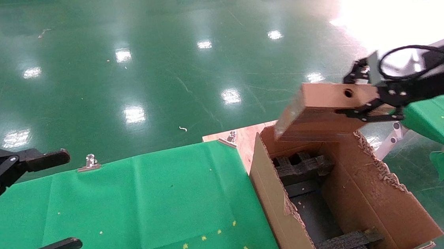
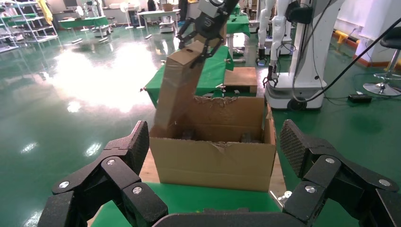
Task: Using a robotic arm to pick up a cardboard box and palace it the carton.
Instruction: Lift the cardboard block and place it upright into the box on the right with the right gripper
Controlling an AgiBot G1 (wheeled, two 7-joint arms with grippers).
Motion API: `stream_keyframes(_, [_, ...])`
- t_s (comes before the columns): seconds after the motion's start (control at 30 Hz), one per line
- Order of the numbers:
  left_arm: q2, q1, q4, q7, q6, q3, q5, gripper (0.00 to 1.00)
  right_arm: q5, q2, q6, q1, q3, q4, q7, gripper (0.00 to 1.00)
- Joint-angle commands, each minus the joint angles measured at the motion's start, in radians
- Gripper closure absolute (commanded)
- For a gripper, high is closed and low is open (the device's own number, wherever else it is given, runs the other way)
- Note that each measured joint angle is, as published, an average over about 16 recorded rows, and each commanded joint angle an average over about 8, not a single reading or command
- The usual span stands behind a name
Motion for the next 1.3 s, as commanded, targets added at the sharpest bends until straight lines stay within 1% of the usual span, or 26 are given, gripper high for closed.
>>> stream_keyframes(0.03, [0.000,0.000,0.000,0.000,0.000,0.000,0.000,0.00,-0.008,0.030,-0.001,0.000,-0.010,0.004,0.005,1.00])
stream_keyframes(0.13, [0.000,0.000,0.000,0.000,0.000,0.000,0.000,0.00,-0.005,0.064,0.012,-0.025,-0.025,0.000,0.034,1.00])
stream_keyframes(0.23, [0.000,0.000,0.000,0.000,0.000,0.000,0.000,0.00,0.009,0.094,0.041,-0.067,-0.038,-0.005,0.077,1.00])
stream_keyframes(0.43, [0.000,0.000,0.000,0.000,0.000,0.001,0.000,0.00,0.073,0.160,0.155,-0.181,-0.060,-0.004,0.210,1.00])
stream_keyframes(0.6, [0.000,0.000,0.000,0.000,0.000,0.001,0.000,0.00,0.135,0.218,0.278,-0.277,-0.082,0.042,0.374,1.00])
stream_keyframes(0.77, [0.000,0.000,0.000,0.000,0.000,0.001,-0.001,0.00,0.185,0.287,0.413,-0.363,-0.115,0.136,0.561,1.00])
stream_keyframes(0.93, [0.000,0.000,0.000,0.001,0.000,0.001,-0.001,0.00,0.204,0.367,0.554,-0.438,-0.162,0.254,0.742,1.00])
stream_keyframes(1.03, [0.000,0.000,0.000,0.001,-0.001,0.001,-0.001,0.00,0.206,0.401,0.621,-0.469,-0.187,0.310,0.821,1.00])
stream_keyframes(1.13, [-0.001,0.000,0.000,0.001,-0.001,0.001,-0.001,0.00,0.204,0.423,0.670,-0.492,-0.206,0.351,0.868,1.00])
stream_keyframes(1.3, [-0.001,0.000,0.000,0.001,-0.001,0.001,-0.001,0.00,0.202,0.433,0.697,-0.505,-0.217,0.371,0.883,1.00])
